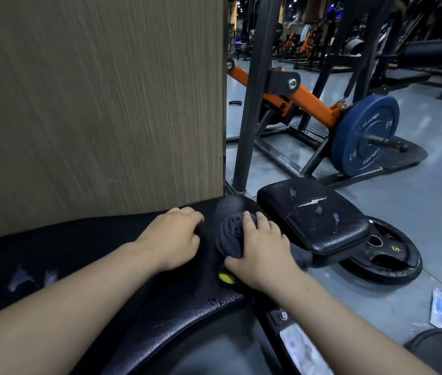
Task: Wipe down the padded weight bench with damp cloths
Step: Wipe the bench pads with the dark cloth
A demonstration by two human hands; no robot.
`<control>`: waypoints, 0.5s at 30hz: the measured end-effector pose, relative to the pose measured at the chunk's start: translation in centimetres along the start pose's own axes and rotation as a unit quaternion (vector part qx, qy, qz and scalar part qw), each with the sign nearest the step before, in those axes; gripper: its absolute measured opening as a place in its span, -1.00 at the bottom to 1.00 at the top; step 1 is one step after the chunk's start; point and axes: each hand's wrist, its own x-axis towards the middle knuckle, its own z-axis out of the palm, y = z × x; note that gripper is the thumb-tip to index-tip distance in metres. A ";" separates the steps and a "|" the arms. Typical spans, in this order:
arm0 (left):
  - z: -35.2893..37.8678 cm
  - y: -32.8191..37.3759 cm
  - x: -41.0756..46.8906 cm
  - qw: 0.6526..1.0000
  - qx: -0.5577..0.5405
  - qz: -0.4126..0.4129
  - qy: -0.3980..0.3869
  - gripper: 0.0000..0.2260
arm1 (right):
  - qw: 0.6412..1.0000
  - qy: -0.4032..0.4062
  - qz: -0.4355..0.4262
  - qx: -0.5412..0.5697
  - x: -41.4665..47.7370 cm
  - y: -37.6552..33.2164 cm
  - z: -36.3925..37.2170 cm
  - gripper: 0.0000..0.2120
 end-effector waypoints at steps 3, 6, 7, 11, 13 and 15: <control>0.9 0.2 0.8 0.999 0.009 -0.035 -0.036 -0.49 | 0.992 -0.059 -0.104 0.042 0.5 3.9 -2.2 -0.10; 0.8 1.4 1.5 0.997 0.000 -0.034 -0.067 -0.39 | 0.990 -0.077 -0.098 0.064 -0.1 5.4 -3.0 -0.16; 0.7 1.7 1.8 0.997 -0.007 -0.031 -0.076 -0.38 | 0.993 -0.063 -0.088 0.049 -0.4 5.3 -2.6 -0.17; 1.1 2.3 2.5 0.997 0.000 -0.015 -0.072 -0.37 | 0.994 0.058 -0.078 -0.048 -1.5 4.5 -0.1 -0.12; 1.5 2.4 2.4 0.999 0.012 -0.008 -0.047 -0.39 | 0.990 0.095 -0.089 -0.061 -1.3 4.9 0.4 -0.20; 1.9 2.6 2.3 0.999 0.016 -0.007 -0.039 -0.39 | 0.987 0.106 -0.107 -0.050 -1.0 5.8 0.3 -0.25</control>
